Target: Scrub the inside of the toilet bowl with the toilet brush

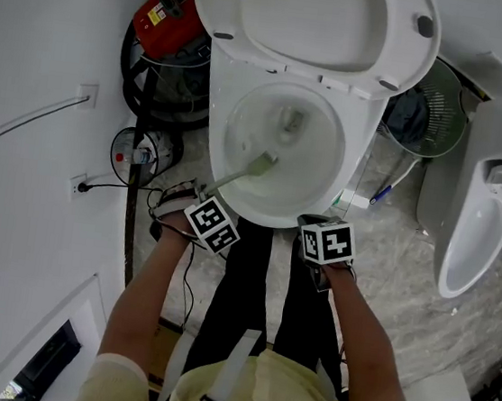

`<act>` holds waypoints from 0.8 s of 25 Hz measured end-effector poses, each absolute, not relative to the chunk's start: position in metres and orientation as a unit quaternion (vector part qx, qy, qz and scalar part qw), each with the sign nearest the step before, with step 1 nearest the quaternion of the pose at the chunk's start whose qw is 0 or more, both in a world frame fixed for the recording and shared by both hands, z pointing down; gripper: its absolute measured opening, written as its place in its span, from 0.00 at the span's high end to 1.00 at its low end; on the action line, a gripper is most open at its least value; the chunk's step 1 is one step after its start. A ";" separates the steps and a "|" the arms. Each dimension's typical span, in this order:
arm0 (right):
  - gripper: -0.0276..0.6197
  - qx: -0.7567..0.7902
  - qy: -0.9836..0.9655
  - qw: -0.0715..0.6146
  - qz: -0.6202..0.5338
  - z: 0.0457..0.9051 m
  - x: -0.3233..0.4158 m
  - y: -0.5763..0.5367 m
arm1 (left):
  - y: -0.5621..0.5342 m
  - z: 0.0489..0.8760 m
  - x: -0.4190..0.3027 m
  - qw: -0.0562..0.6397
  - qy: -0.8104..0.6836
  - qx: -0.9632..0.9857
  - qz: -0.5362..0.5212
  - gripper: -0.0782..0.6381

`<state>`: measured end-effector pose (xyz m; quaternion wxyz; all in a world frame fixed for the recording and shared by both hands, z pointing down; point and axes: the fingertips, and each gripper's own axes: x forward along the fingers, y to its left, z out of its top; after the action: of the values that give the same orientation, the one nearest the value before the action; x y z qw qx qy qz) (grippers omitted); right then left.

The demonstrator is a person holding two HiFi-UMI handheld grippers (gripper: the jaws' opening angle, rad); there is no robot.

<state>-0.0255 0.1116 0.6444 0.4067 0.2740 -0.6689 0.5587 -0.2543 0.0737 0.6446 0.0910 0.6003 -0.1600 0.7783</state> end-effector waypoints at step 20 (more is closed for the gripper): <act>0.93 0.274 -0.666 0.407 0.563 0.646 -0.025 0.114 | 0.014 0.629 -0.269 0.127 -0.283 0.589 0.746 0.84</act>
<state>-0.0254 0.1140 0.6462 0.4066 0.2739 -0.6656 0.5627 -0.2690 0.0138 0.6289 0.1274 0.5887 -0.2831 0.7464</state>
